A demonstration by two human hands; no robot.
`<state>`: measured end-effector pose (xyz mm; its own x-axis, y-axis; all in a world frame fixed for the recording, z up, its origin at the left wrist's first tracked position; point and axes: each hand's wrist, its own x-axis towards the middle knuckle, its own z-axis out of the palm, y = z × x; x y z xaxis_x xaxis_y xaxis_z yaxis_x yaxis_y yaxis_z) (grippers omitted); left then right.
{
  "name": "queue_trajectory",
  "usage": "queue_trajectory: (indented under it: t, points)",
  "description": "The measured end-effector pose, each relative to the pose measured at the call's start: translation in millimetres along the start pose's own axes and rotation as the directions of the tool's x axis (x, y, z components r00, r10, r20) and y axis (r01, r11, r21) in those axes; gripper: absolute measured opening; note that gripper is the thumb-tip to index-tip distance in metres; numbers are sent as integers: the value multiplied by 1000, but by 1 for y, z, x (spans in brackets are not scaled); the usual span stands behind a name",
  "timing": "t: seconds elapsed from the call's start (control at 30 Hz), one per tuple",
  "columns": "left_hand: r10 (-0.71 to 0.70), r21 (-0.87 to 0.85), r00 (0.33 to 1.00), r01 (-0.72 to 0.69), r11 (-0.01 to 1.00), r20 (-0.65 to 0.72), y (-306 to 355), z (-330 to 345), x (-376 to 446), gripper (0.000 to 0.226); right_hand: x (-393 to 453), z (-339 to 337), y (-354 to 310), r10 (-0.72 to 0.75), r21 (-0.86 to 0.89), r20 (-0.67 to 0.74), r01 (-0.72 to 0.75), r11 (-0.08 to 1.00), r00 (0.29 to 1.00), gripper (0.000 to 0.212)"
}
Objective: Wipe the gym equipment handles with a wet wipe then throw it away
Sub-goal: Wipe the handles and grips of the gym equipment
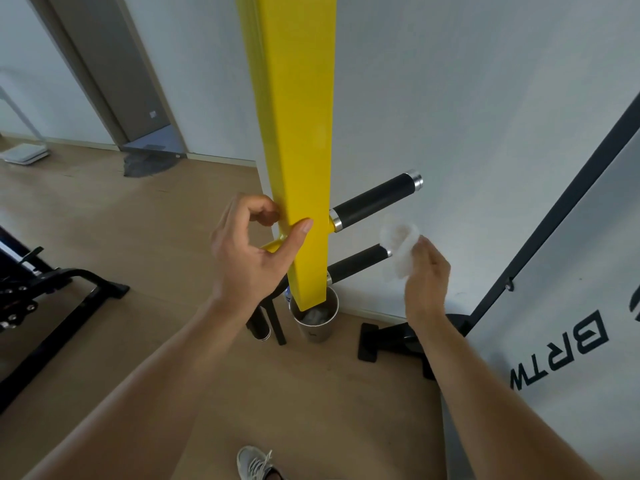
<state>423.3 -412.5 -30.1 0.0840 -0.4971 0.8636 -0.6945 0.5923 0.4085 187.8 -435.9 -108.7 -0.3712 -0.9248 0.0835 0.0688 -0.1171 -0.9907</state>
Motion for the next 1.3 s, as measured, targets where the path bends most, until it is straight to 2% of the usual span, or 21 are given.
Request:
queue_trajectory:
  t: [0.03, 0.07, 0.1, 0.13, 0.17, 0.27, 0.3, 0.33, 0.4, 0.43, 0.47, 0.5, 0.57, 0.6, 0.63, 0.87, 0.93, 1.03, 1.1, 1.2, 1.3]
  points:
    - [-3, 3, 1000, 3, 1000, 0, 0, 0, 0, 48, -4, 4, 4, -184, -171, 108, 201, 965, 977, 28]
    - [-2, 6, 1000, 2, 1000, 1, 1, 0, 0, 48, -7, 6, 11, -334, -323, 281, 416, 850, 900, 31]
    - [1, 10, 1000, -1, 1000, 1, 1, 0, 0, 47, -7, 8, 21, -411, -427, 493, 625, 654, 767, 38]
    - [1, 14, 1000, -1, 1000, 0, 0, 1, 0, 48, -5, 11, 33, -392, -469, 669, 768, 436, 631, 43]
    - [0, 16, 1000, 0, 1000, -2, 1, 0, 0, 48, -4, 14, 43, -340, -455, 769, 837, 304, 541, 45]
    - [-3, 14, 1000, 3, 1000, -7, -1, 0, 0, 49, 2, 16, 48, -318, -440, 825, 884, 156, 467, 50]
    - [-3, 12, 1000, 3, 1000, -8, -1, 1, 0, 49, 8, 13, 49, -347, -462, 814, 882, 98, 465, 53]
    - [-4, 12, 1000, 4, 1000, -8, -1, 1, 0, 49, 17, 8, 49, -363, -519, 783, 852, 65, 505, 54]
    - [-1, 16, 1000, 2, 1000, -12, -1, 2, 0, 50, 35, 2, 47, -378, -651, 666, 748, 128, 643, 51]
    - [0, 21, 1000, 0, 1000, -15, -1, 3, 0, 50, 38, 3, 47, -379, -682, 626, 714, 159, 682, 49]
    - [1, 25, 1000, -1, 1000, -16, -2, 3, 0, 50, 36, 9, 48, -386, -674, 630, 721, 161, 674, 44]
    - [4, 24, 1000, -3, 1000, -17, -1, 4, 0, 50, 31, 15, 51, -425, -611, 676, 780, 134, 602, 36]
    - [10, 26, 1000, -10, 1000, -16, -2, 3, -1, 49, 19, 25, 61, -496, -388, 791, 920, 47, 359, 34]
    - [11, 28, 1000, -11, 1000, -16, -2, 4, -1, 49, 19, 25, 62, -490, -310, 823, 950, 38, 288, 40]
    - [12, 29, 1000, -11, 1000, -15, -2, 3, -1, 49, 24, 22, 59, -473, -272, 840, 961, 57, 266, 44]
    - [-6, 23, 1000, 6, 1000, -15, -1, 7, 1, 50, 74, -12, 31, -413, -380, 844, 925, -12, 342, 45]
    - [-3, 26, 1000, 3, 1000, -13, 0, 7, 1, 49, 65, 1, 32, -399, -337, 866, 941, -18, 302, 42]
    - [1, 29, 1000, -1, 1000, -8, 0, 7, 2, 47, 46, 30, 39, -361, -187, 914, 982, 34, 186, 32]
    - [-1, 26, 1000, 1, 1000, -2, -1, 5, 2, 46, 45, 34, 40, -357, -164, 919, 986, 42, 168, 32]
    - [-15, 24, 1000, 15, 1000, 8, -1, 4, 1, 47, 62, 13, 35, -378, -223, 904, 975, -14, 201, 37]
    - [-8, 21, 1000, 8, 1000, 27, 0, 7, 1, 46, 82, -12, 35, -385, -339, 872, 940, -27, 304, 44]
